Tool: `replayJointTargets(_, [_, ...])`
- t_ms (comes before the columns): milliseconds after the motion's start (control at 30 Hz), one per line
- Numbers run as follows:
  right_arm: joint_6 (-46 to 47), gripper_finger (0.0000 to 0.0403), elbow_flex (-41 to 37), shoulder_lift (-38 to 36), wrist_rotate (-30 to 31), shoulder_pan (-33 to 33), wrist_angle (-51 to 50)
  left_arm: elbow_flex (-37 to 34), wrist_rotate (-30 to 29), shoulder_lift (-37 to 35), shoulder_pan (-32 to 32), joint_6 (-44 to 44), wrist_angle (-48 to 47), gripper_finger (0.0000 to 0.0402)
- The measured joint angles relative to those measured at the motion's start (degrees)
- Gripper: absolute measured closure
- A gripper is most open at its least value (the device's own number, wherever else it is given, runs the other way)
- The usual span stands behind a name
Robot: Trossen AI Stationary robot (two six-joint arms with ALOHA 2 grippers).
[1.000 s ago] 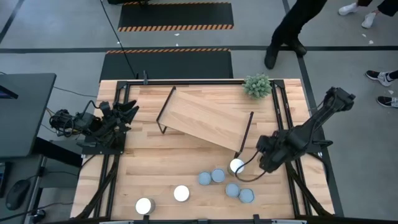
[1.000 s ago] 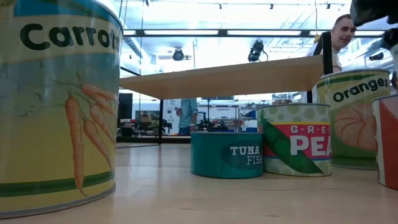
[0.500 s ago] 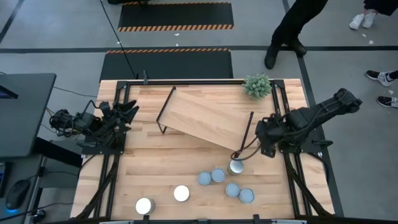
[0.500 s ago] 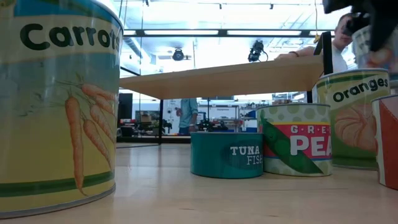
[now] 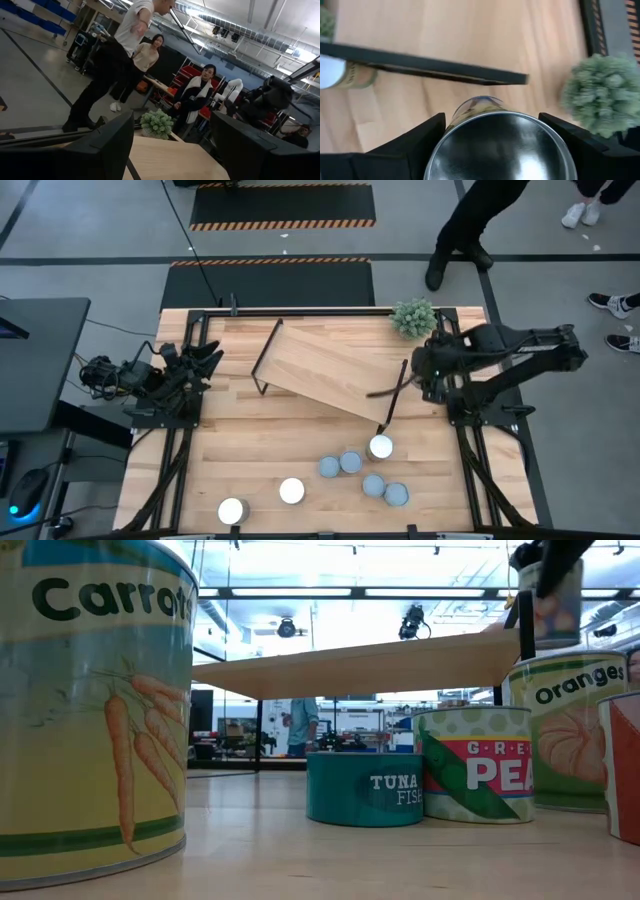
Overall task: Pick and place cans onto a shelf
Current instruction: Put the canned peaches on the shelf
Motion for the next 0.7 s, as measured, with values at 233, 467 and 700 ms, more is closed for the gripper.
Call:
replayJointTargets(233, [-5.43,0.0093,4.55,1.64,2.48,-5.49,-0.06,0.00,0.02,0.00,0.00,-0.38,0.00,0.0134])
replayJointTargets(467, [-15.41,0.0092,11.22,8.08,0.99,-9.84,1.93,0.00,-0.01,0.00,0.00,-0.38,0.00,0.0134])
replayJointTargets(700, [-28.05,0.0092,14.87,13.46,-8.49,-15.09,8.41,0.00,0.06,0.00,0.00,-0.18,0.00,0.0134])
